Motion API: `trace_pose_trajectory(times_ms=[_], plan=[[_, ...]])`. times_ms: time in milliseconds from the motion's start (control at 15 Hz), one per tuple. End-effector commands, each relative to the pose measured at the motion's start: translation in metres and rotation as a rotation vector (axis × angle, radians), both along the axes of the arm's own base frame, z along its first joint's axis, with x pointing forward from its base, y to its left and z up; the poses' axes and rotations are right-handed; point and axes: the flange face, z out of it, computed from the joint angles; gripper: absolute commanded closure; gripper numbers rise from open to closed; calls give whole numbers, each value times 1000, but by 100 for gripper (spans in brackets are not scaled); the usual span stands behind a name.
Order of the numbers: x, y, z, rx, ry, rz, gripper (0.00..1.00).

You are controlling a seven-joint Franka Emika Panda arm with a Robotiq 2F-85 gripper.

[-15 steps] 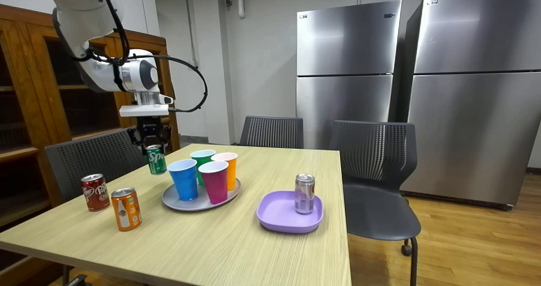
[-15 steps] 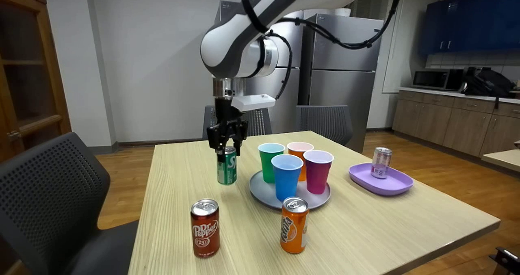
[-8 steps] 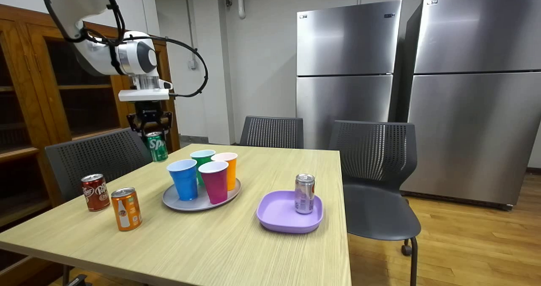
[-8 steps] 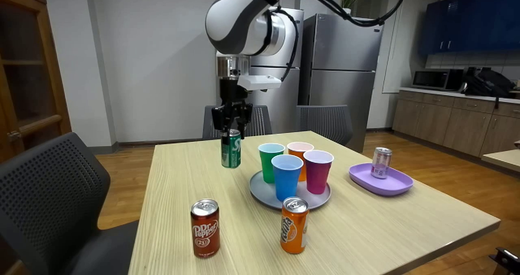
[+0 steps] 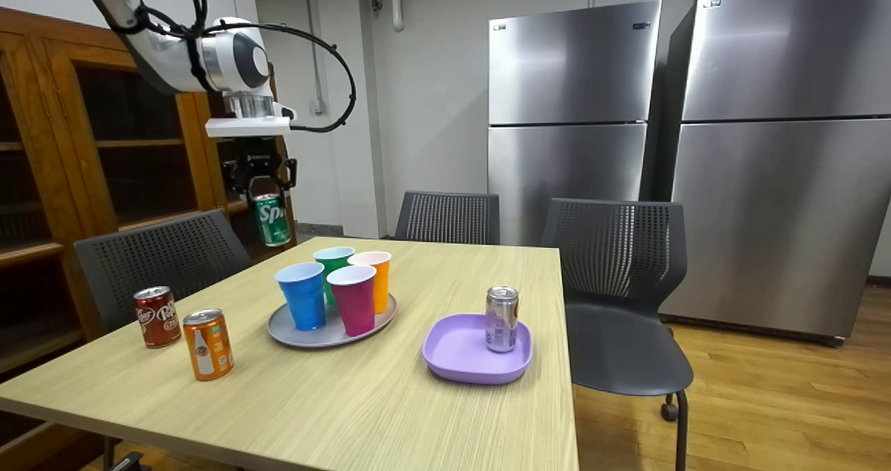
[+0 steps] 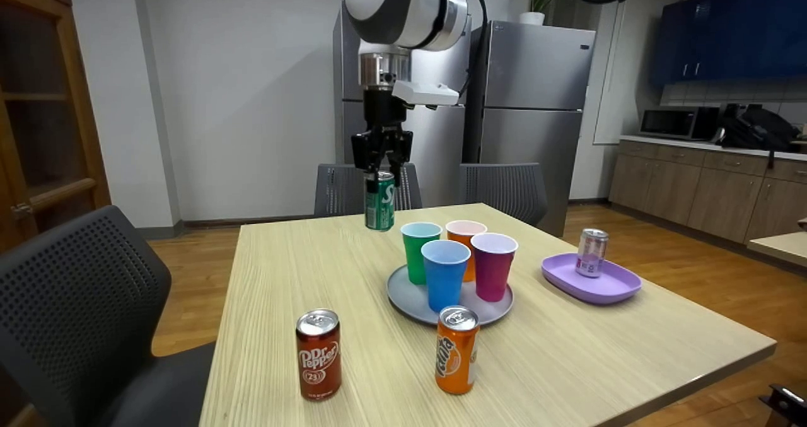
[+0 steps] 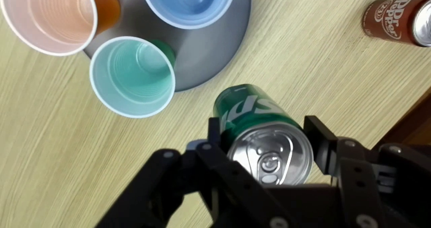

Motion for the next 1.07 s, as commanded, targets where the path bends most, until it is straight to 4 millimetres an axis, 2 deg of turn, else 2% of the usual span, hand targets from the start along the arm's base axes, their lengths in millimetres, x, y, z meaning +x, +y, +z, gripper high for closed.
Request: trace_pose_trajectory(times_ms=[0,467,1000], plan=[[-10,-27,30,2,-3,-14,62],[-8,-87,56,7,-35,-117,62],[-13,-153,66,-2,-41,-233,62]])
